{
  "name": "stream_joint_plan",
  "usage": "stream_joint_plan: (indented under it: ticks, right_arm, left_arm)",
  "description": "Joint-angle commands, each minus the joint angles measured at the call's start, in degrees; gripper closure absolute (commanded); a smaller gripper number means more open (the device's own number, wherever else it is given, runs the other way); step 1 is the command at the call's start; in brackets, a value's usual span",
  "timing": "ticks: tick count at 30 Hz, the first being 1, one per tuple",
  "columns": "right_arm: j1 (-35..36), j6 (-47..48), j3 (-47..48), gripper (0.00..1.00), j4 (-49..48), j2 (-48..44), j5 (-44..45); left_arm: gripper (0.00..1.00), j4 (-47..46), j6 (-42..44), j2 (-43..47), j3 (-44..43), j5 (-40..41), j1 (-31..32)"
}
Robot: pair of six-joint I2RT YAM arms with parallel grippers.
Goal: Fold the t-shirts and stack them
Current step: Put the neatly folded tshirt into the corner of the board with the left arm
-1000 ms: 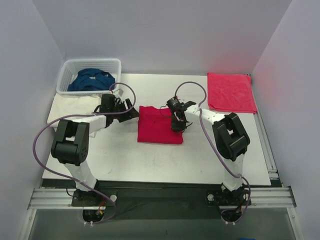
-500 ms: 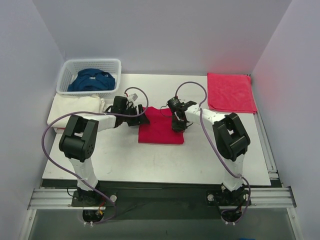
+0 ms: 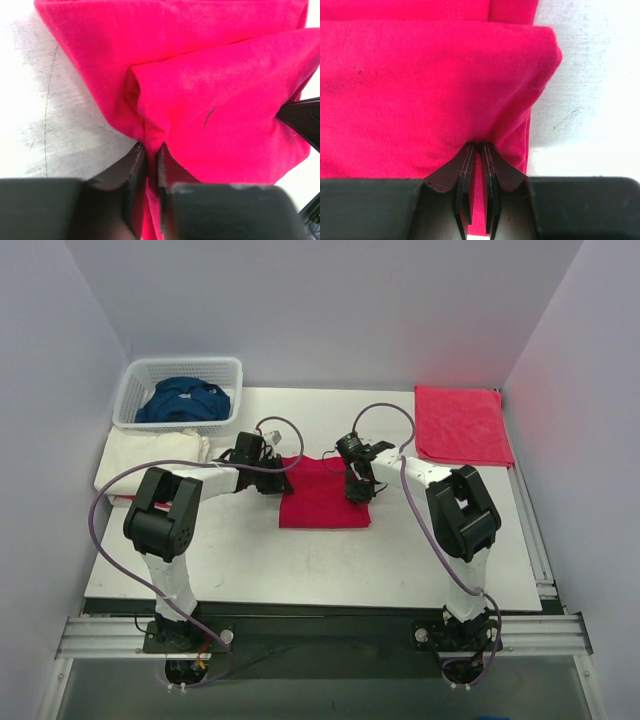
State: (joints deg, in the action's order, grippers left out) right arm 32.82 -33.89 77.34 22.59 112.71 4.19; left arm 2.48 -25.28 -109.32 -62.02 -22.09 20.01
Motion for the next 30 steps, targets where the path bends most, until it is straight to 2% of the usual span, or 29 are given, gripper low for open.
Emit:
stream_joint_plan:
  ticks: [1,3,4,6,9,10,14,21,30]
  right_arm:
    - [-0.4,-0.4,0.2,0.88,3.2,-2.5,0.5]
    - [-0.5,-0.5,0.3,0.89,3.2,-2.7,0.0]
    - [-0.4,-0.5,0.2,0.89,3.2,-3.0,0.0]
    - [-0.4,-0.7,0.0,0.88,3.2,-4.3,1.0]
    - [-0.4,-0.8,-1.2,0.79,3.3,-8.3,4.2]
    - [-0.4,-0.9,-1.9,0.71,3.3,-9.5,5.1]
    - [-0.7,0.0,-3.5,0.58,3.5,-16.3,10.6]
    - [-4.5,0.8,-4.5,0.56,4.6,-22.8,11.0]
    - [-5.7,0.9,-4.7,0.58,5.1,-23.1,10.3]
  left_arm:
    - [0.85,8.6,1.7,-1.2,-0.7,5.2,0.6]
    - [0.97,8.9,2.2,-0.7,-1.3,6.2,0.6]
    - [1.0,9.3,3.0,-0.7,-2.4,6.4,0.7]
    - [1.0,10.1,5.0,-0.4,-3.4,7.7,0.9]
    - [1.0,11.7,7.0,1.3,-5.6,12.0,1.9]
    - [1.0,12.5,8.5,1.7,-6.4,13.5,2.6]
    - [1.0,17.4,11.6,3.0,-12.0,20.7,3.4]
    - [1.0,26.4,16.0,4.0,-17.3,33.7,5.7]
    - [1.0,33.4,18.2,13.9,-15.0,53.0,10.1]
